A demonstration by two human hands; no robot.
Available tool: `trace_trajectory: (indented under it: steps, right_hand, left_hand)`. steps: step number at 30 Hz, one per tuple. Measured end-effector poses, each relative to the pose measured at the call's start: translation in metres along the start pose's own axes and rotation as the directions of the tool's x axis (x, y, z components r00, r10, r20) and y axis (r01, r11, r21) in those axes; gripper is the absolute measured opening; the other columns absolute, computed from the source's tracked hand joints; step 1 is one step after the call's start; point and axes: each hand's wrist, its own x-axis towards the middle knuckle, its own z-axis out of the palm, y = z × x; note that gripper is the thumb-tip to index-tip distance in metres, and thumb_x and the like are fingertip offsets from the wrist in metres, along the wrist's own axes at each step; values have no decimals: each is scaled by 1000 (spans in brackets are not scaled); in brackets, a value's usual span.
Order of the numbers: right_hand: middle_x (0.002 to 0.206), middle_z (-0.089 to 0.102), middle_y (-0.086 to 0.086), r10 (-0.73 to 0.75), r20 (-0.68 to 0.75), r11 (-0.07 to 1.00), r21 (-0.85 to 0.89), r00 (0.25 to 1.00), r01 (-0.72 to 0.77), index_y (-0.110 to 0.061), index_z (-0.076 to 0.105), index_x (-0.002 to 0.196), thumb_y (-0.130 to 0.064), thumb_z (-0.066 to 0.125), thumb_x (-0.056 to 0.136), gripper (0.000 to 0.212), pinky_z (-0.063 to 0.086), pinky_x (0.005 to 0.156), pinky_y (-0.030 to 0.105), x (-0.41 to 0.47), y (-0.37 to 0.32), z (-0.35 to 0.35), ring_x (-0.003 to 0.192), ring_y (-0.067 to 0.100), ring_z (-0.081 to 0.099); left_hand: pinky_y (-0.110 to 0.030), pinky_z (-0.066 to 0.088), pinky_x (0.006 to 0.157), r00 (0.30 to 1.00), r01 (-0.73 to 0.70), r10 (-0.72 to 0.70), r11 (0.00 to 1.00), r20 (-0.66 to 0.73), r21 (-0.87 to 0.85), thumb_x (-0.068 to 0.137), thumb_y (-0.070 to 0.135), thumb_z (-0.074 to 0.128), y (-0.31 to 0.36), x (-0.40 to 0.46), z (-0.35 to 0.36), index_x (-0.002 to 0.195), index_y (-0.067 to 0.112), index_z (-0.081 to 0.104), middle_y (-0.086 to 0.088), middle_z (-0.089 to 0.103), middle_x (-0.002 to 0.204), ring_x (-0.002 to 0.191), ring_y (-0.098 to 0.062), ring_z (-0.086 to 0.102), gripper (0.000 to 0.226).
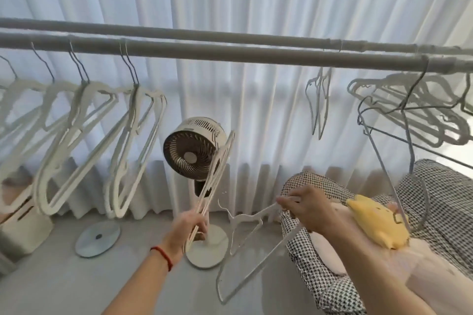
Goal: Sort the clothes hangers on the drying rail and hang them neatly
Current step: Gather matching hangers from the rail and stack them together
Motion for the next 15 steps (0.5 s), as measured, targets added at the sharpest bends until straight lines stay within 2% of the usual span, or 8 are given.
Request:
trace_trajectory:
  steps: [3,4,6,8,9,12,14,15]
  right_hand:
    - [44,61,-7,43,9,986,162,999,-44,-32,71,55,-59,69,88,42,36,35,13,-49,35,4,31,5,50]
    - [45,62,-5,78,18,978,195,997,-80,-32,72,58,-65,65,87,45,37,32,15,-64,47,5,31,8,52]
    - [48,64,4,136,78,938,310,988,-154,-27,75,62,-74,61,82,53,40,32,22,-88,70,12,36,22,54]
    - [54,66,10,184,117,864,453,976,-217,-15,78,71,-77,65,78,63,40,37,27,-102,92,19,40,26,50]
    - [57,67,11,187,145,847,477,972,-234,-11,78,76,-80,65,78,70,41,41,29,-111,101,23,42,26,50]
    - [55,64,8,188,194,831,491,963,-261,-9,77,79,-84,62,76,76,40,45,27,-129,116,35,41,22,49]
    - [49,55,6,191,233,769,569,954,-293,-11,74,67,-78,65,74,69,32,38,18,-145,120,49,36,16,40]
    - [47,50,4,201,260,737,595,945,-320,-13,71,60,-76,65,73,65,28,35,15,-153,119,56,34,14,36]
  left_hand:
    - [-50,54,87,995,72,-70,997,-74,26,52,14,63,-47,-40,-18,86,-5,61,-18,56,85,80,-31,56,39]
    - [-50,53,90,990,113,-109,993,-84,39,50,15,66,-62,-56,-25,88,-3,61,-18,58,83,82,-31,58,43]
    - [-45,56,83,971,232,-231,972,-60,23,54,13,70,-83,-92,-34,96,0,58,-18,60,77,81,-29,64,46]
    - [-43,57,73,929,369,-367,929,51,-35,64,10,72,-96,-126,-40,104,3,57,-17,61,79,86,-31,65,43]
    - [-44,57,74,904,420,-413,906,109,-52,69,10,74,-101,-149,-40,110,3,59,-16,61,82,94,-35,62,44]
    - [-62,45,94,817,528,-470,843,333,-104,89,14,69,-126,-210,-42,124,-3,57,-19,60,92,112,-47,53,40]
    - [-70,36,101,772,577,-477,804,420,-146,97,15,59,-143,-255,-39,135,-5,48,-21,56,100,111,-49,55,44]
    - [-69,37,101,760,581,-487,806,431,-115,100,18,53,-149,-278,-37,142,-5,40,-20,55,103,109,-48,57,50]
